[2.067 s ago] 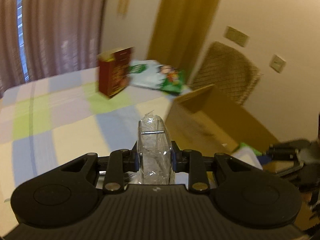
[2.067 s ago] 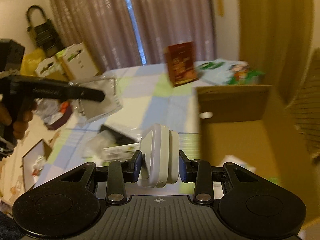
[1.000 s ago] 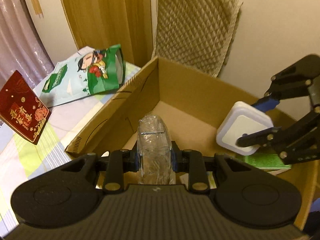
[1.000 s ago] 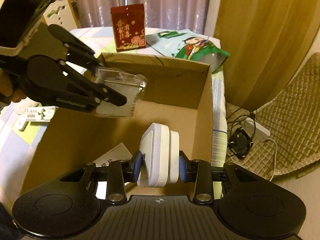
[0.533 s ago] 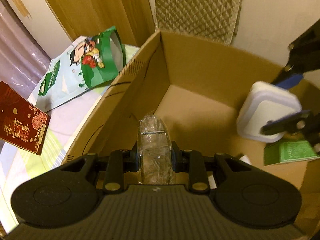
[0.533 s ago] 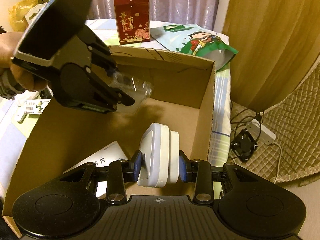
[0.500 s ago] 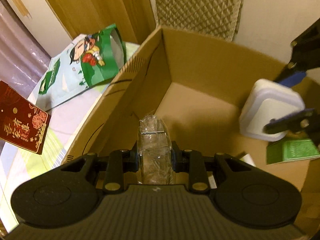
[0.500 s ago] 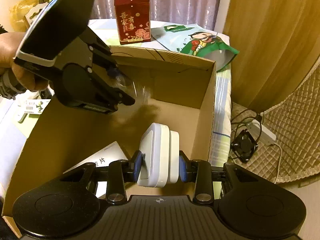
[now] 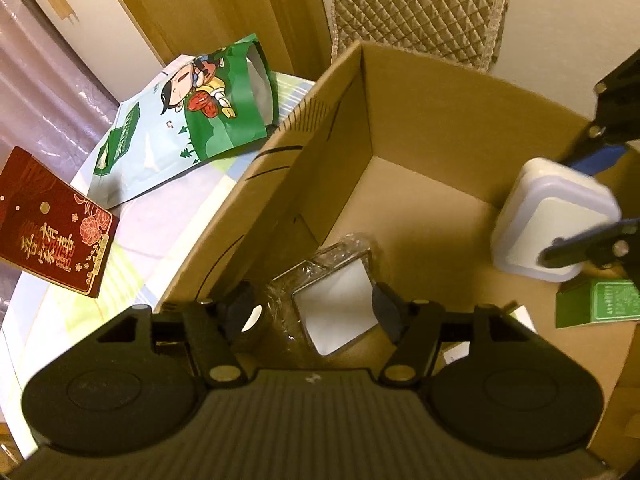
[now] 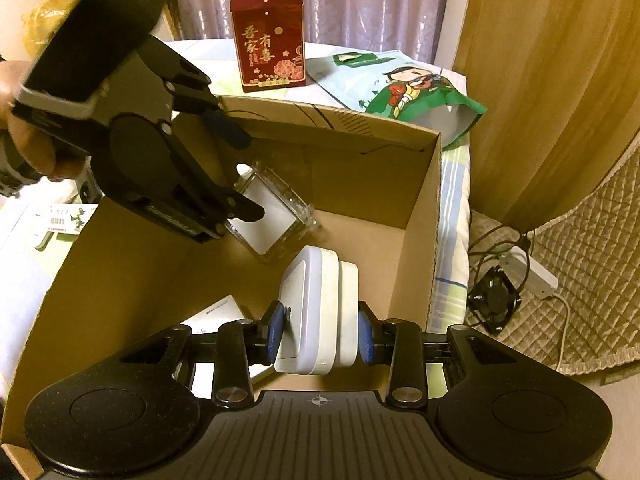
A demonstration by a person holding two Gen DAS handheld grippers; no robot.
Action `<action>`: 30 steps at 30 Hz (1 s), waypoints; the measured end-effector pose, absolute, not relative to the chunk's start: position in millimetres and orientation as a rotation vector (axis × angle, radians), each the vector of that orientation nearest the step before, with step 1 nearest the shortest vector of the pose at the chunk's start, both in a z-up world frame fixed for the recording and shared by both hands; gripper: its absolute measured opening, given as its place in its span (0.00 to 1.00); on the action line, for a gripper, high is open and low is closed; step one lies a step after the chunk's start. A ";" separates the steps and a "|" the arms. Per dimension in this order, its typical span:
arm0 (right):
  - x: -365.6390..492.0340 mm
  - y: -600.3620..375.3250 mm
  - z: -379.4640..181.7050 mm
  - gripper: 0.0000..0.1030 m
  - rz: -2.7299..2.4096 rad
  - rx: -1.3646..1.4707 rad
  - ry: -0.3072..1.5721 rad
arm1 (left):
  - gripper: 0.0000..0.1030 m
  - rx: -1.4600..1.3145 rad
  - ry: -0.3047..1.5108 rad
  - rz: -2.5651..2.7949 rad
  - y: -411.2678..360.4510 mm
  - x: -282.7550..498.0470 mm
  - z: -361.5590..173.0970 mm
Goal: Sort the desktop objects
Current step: 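Open the left gripper to drop the packaging while the right gripper releases the night light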
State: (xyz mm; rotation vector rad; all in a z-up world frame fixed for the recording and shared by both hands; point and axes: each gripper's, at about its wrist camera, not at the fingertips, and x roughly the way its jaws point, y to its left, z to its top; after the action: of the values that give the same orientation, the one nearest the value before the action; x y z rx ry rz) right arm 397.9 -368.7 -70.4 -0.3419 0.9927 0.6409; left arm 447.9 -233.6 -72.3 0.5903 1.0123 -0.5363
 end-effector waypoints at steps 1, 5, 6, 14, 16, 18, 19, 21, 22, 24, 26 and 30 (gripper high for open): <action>398.7 -367.2 -71.2 0.35 0.641 -0.347 0.989 | 0.60 0.581 1.009 -0.538 -232.4 447.2 -69.0; 401.2 -359.4 -75.3 0.35 0.647 -0.377 0.971 | 0.60 0.560 0.988 -0.537 -228.8 444.4 -56.6; 401.8 -357.1 -76.5 0.35 0.650 -0.387 0.967 | 0.60 0.556 0.985 -0.535 -228.1 443.7 -54.3; 399.1 -341.9 -93.8 0.36 0.670 -0.604 0.843 | 0.60 0.550 0.965 -0.528 -224.6 437.0 -44.3; 400.0 -341.7 -97.3 0.36 0.681 -0.644 0.817 | 0.60 0.551 0.964 -0.524 -224.2 437.1 -43.6; 400.3 -341.0 -99.9 0.36 0.700 -0.681 0.799 | 0.60 0.548 0.966 -0.519 -223.4 437.9 -44.4; 400.4 -340.9 -100.8 0.36 0.704 -0.690 0.795 | 0.60 0.546 0.968 -0.516 -223.1 438.2 -44.8; 400.0 -342.4 -101.3 0.36 0.711 -0.693 0.792 | 0.60 0.543 0.970 -0.511 -222.5 438.6 -45.6; 399.7 -343.3 -101.6 0.36 0.714 -0.693 0.791 | 0.60 0.543 0.971 -0.511 -222.5 438.3 -45.7; 398.7 -345.2 -101.9 0.36 0.718 -0.692 0.786 | 0.60 0.541 0.973 -0.511 -222.3 437.8 -46.1; 397.0 -346.6 -102.0 0.36 0.724 -0.698 0.783 | 0.60 0.540 0.975 -0.511 -222.2 437.2 -46.5; 392.0 -350.3 -100.7 0.36 0.738 -0.688 0.793 | 0.60 0.538 0.977 -0.513 -222.4 435.7 -46.6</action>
State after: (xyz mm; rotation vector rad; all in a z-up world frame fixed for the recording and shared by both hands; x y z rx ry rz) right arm 392.0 -350.3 -100.7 -0.6879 0.7934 0.7381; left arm 435.7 -222.4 -46.6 0.5377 0.9766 -0.5128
